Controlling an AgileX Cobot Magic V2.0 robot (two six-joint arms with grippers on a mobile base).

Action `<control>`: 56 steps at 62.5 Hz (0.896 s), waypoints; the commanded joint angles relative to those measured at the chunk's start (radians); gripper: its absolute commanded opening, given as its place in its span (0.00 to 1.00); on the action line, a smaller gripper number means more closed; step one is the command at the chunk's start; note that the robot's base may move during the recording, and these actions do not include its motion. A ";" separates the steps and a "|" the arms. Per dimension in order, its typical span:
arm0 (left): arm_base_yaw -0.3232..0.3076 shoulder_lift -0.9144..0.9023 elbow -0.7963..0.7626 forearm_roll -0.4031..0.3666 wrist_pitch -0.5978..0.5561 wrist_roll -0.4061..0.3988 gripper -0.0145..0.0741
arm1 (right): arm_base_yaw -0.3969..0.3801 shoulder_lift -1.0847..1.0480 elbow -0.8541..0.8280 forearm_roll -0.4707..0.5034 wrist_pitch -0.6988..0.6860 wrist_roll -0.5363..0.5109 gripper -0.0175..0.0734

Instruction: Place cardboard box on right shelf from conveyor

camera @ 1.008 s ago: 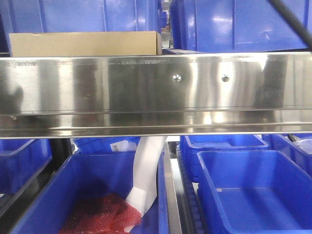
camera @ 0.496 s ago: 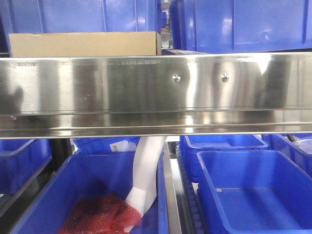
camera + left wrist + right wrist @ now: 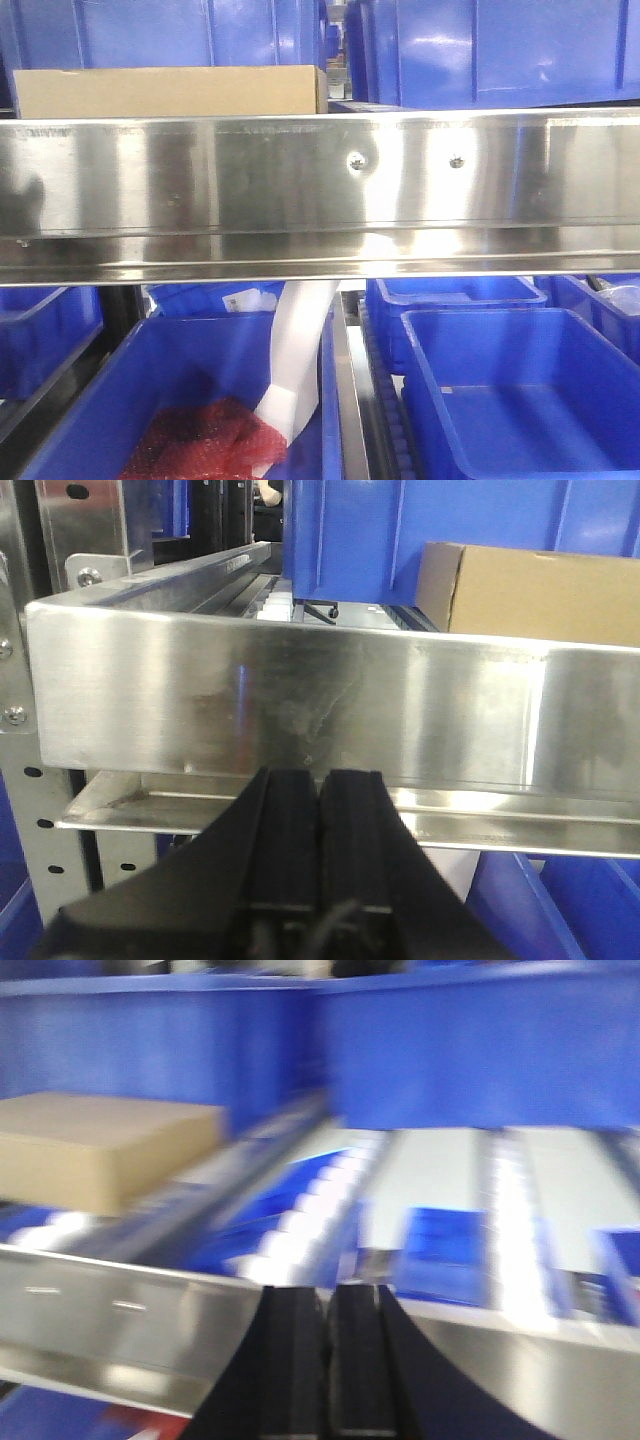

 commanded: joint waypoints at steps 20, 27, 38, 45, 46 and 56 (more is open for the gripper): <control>-0.003 -0.012 -0.003 -0.005 -0.084 -0.005 0.03 | -0.234 -0.216 0.218 0.034 -0.229 -0.032 0.25; -0.003 -0.012 -0.003 -0.005 -0.084 -0.005 0.03 | -0.250 -0.217 0.267 0.034 -0.294 -0.032 0.25; -0.003 -0.012 -0.003 -0.005 -0.084 -0.005 0.03 | -0.250 -0.237 0.265 0.034 -0.276 -0.064 0.25; -0.003 -0.012 -0.003 -0.005 -0.084 -0.005 0.03 | -0.250 -0.261 0.265 0.034 -0.251 -0.064 0.25; -0.003 -0.012 -0.003 -0.005 -0.084 -0.005 0.03 | -0.250 -0.265 0.265 0.034 -0.246 -0.064 0.25; -0.003 -0.012 -0.003 -0.005 -0.084 -0.005 0.03 | -0.250 -0.269 0.265 0.034 -0.240 -0.064 0.25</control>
